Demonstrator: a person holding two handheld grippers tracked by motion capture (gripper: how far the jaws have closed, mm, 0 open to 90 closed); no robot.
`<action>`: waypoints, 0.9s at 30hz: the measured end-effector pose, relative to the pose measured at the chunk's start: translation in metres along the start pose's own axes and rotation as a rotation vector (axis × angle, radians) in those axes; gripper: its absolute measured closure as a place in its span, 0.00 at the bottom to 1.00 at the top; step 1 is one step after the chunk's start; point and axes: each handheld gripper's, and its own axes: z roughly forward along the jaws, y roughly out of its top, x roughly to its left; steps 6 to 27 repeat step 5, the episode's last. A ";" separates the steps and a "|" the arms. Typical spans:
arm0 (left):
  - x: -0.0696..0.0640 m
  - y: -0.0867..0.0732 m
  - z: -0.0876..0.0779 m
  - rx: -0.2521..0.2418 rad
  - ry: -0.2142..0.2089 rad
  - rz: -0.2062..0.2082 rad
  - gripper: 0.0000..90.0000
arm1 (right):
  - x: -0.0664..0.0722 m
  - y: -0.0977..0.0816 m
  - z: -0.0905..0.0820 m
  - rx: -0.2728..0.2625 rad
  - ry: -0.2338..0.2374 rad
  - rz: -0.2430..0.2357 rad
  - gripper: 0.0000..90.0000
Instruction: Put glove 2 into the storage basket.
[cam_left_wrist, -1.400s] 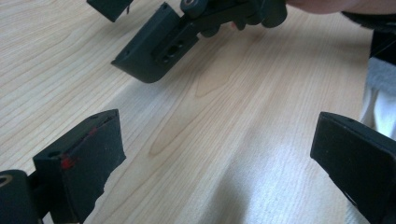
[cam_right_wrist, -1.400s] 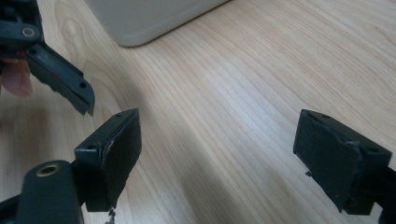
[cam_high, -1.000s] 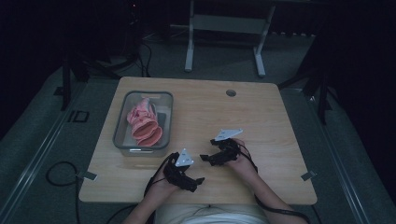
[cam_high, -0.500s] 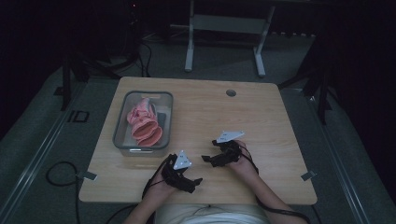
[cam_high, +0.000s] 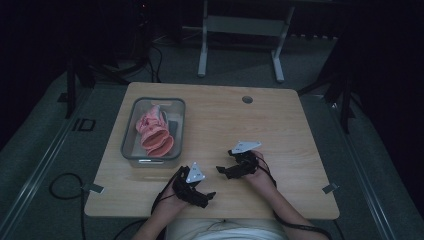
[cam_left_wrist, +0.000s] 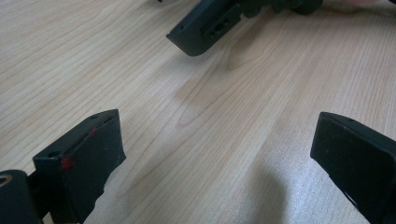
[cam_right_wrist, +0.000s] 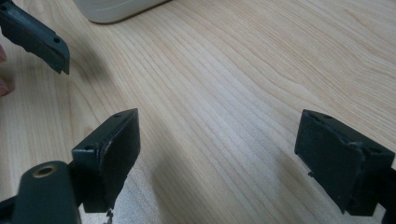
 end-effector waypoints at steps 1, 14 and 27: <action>0.000 0.000 0.000 -0.003 -0.003 -0.003 0.02 | 0.000 0.000 0.000 0.000 -0.001 -0.003 0.16; 0.000 0.000 0.000 -0.002 -0.002 0.000 0.02 | -0.001 0.000 0.000 -0.001 -0.001 0.000 0.16; 0.000 0.000 0.000 -0.002 -0.002 0.000 0.02 | -0.001 0.000 0.000 -0.001 -0.001 0.000 0.16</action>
